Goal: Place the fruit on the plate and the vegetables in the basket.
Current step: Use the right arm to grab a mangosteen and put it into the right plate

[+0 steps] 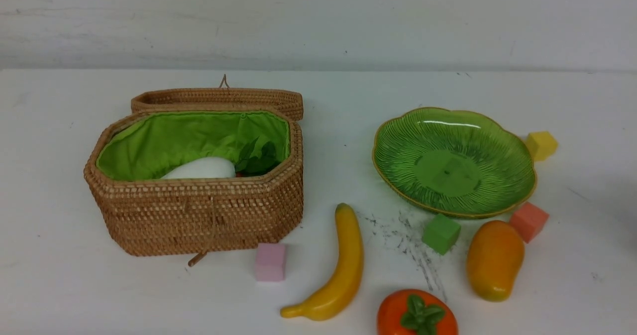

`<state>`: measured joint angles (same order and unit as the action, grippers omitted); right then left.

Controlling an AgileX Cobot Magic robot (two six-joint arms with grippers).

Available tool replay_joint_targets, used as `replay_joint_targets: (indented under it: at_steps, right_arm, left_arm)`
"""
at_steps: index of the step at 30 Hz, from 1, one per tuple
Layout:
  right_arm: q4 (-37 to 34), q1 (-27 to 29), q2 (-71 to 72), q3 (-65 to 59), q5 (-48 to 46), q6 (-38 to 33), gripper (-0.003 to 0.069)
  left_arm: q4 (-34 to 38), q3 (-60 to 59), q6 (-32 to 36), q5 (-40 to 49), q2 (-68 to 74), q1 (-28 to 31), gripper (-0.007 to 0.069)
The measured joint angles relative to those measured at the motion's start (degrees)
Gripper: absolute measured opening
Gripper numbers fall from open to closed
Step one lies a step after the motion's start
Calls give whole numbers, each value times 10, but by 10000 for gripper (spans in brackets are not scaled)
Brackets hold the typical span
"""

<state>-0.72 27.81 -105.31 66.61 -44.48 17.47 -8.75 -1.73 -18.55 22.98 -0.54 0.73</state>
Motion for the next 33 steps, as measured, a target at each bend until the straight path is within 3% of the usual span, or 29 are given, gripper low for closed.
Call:
replay_joint_targets:
  at_steps: [9,15,19,23,24,26,33]
  right_arm:
    - [-69,0,29,-1,-12,-51,565]
    - [-176,-25,100,-1,7,-101,565]
    - [-269,-79,141,-1,20,-175,565]
    - [-398,-181,160,-1,78,-259,563]
    - [-403,-186,160,-1,78,-262,563]
    - [-464,-246,149,-1,147,-316,562]
    - [-521,-337,71,10,280,-458,562]
  left_arm:
    - [0,0,0,1,0,1,111]
    - [0,0,0,0,0,1,113]
    - [0,0,0,0,0,1,113]
    - [0,0,0,0,0,1,116]
    - [0,0,0,0,0,1,116]
    - [0,0,0,0,0,1,118]
    - [0,0,0,0,0,1,125]
